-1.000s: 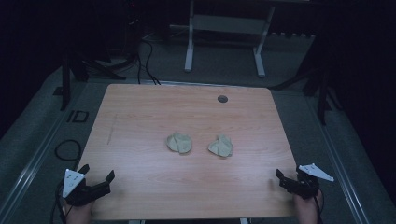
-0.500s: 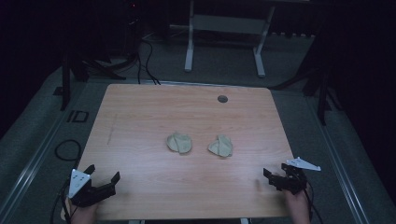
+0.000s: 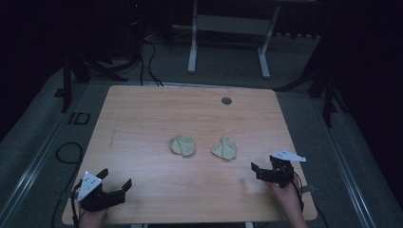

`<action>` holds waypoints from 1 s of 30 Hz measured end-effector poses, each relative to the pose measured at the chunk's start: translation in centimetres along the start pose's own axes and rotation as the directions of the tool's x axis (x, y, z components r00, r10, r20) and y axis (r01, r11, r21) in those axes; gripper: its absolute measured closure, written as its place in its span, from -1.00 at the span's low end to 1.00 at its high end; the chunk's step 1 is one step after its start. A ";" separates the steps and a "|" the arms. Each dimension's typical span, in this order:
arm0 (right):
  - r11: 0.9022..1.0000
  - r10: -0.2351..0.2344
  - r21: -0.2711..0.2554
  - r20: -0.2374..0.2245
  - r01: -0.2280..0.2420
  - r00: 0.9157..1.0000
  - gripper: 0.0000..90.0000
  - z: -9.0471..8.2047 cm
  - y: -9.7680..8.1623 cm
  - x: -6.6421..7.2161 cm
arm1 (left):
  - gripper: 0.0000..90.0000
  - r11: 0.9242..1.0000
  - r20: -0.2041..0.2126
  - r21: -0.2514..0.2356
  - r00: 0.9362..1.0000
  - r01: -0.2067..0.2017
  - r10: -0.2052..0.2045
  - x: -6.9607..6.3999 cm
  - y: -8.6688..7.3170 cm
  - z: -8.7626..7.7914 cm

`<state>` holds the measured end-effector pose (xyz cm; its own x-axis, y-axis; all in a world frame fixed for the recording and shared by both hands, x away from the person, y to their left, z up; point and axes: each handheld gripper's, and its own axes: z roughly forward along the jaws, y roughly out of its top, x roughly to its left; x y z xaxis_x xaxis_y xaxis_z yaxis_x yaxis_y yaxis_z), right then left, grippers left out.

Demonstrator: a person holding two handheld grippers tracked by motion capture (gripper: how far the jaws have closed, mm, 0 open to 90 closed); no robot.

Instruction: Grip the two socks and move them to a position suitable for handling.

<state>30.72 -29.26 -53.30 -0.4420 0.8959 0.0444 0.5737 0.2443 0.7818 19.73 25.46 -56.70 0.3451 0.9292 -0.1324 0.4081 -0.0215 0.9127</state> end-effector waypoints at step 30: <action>0.994 -0.072 0.080 -0.106 0.081 0.992 -0.45 9.8 5.5 5.9 | -0.96 1.000 0.016 0.015 1.000 0.014 -0.014 0.5 -0.2 0.0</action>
<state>38.04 -18.99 -54.82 -0.5531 0.8314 0.0536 0.5891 0.3448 0.7308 19.80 25.96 -56.91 0.3526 0.9234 -0.1518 0.4259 -0.0139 0.9047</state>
